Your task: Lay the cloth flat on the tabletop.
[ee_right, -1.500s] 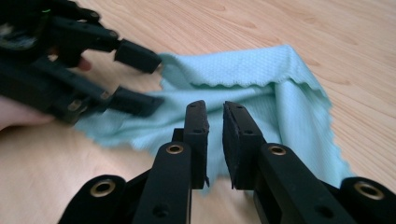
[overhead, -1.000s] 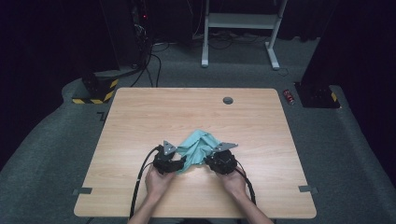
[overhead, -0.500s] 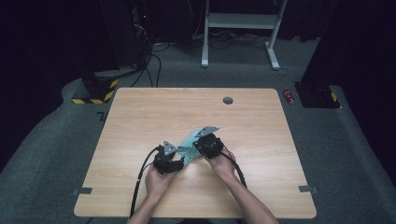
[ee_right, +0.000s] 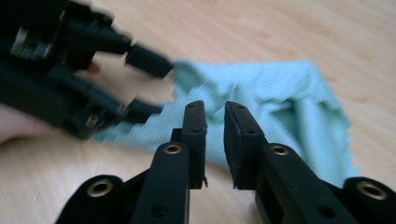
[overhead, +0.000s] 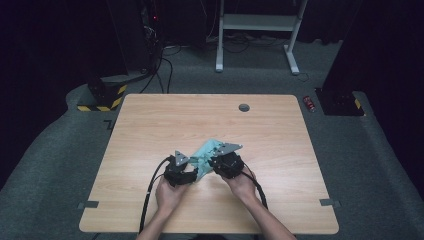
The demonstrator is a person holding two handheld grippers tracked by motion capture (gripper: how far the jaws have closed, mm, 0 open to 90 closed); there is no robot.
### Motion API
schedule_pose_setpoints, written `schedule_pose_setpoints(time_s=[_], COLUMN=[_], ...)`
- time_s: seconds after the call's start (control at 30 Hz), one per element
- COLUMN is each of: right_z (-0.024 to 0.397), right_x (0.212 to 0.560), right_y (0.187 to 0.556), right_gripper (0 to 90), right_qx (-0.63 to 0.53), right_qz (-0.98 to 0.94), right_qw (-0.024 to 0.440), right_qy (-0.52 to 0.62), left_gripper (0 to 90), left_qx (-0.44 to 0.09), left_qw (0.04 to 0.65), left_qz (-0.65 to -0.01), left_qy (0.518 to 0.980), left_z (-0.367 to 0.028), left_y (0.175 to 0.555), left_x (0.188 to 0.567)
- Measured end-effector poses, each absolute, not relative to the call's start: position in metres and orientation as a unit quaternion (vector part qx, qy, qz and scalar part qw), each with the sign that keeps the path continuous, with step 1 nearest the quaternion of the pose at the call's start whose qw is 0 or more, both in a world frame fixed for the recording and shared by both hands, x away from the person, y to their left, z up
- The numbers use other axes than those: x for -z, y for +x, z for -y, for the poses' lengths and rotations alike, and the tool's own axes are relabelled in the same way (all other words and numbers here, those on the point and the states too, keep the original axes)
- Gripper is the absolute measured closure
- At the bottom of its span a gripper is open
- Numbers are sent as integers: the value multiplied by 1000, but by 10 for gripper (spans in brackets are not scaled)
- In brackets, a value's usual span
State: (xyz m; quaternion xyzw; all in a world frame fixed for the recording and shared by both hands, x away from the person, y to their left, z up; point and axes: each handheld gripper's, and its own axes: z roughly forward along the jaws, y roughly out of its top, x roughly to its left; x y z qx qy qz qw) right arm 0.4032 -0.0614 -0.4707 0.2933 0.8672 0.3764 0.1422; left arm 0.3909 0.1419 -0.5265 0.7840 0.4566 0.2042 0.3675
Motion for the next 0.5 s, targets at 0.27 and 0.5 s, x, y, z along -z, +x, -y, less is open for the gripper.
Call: schedule_pose_setpoints(time_s=[0.27, 0.5], right_z=[43, 50], right_x=[503, 499], right_y=[410, 411], right_gripper=[675, 892], right_qx=[-365, -364], right_qz=[-865, -867], right_qw=[139, 144], right_qy=[314, 307], left_gripper=[393, 393], left_qx=[-205, -204], left_qw=[366, 366], left_qz=[-456, -456], left_qy=[786, 785], left_z=[-142, -142], left_y=[391, 391], left_x=[526, 526])
